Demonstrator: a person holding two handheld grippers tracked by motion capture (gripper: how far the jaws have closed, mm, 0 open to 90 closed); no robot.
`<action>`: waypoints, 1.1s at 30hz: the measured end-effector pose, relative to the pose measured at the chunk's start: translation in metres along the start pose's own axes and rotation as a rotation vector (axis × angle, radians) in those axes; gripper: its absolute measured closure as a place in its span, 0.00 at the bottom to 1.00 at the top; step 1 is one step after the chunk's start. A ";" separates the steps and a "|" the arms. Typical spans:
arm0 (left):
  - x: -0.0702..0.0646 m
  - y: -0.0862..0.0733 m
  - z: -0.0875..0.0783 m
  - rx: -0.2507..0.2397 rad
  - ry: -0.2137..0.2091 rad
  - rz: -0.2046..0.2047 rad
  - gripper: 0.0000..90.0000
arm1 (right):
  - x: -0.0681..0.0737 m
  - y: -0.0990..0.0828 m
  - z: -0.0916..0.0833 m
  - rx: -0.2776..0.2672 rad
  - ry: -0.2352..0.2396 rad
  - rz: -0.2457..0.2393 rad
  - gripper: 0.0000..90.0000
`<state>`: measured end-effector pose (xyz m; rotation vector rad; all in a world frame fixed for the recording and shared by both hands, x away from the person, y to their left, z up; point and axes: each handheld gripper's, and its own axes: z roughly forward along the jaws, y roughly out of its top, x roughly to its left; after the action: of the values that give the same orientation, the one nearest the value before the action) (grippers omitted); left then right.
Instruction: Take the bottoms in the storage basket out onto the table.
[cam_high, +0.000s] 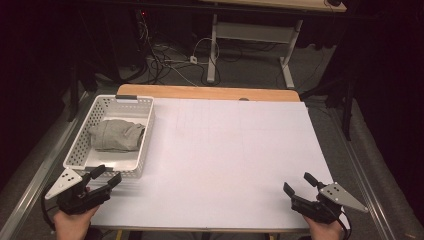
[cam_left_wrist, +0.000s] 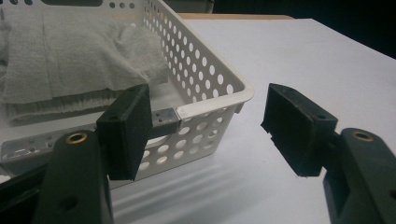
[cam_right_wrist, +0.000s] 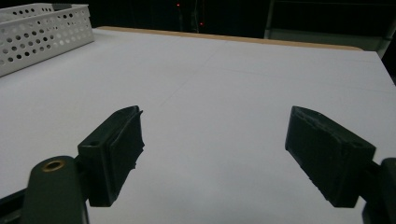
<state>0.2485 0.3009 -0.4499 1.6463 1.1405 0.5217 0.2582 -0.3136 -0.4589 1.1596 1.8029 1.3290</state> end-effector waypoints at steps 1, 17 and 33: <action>0.000 0.000 0.000 -0.001 -0.001 -0.001 0.35 | 0.000 0.000 0.000 0.001 0.001 0.000 0.22; -0.001 0.001 0.000 -0.004 -0.001 0.005 0.35 | 0.000 0.000 0.002 0.014 0.013 0.000 0.22; -0.004 0.005 0.000 -0.026 0.009 0.017 0.35 | 0.000 -0.001 0.006 0.047 0.047 0.006 0.22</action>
<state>0.2492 0.2974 -0.4449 1.6339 1.1224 0.5536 0.2632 -0.3116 -0.4621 1.1678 1.8746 1.3348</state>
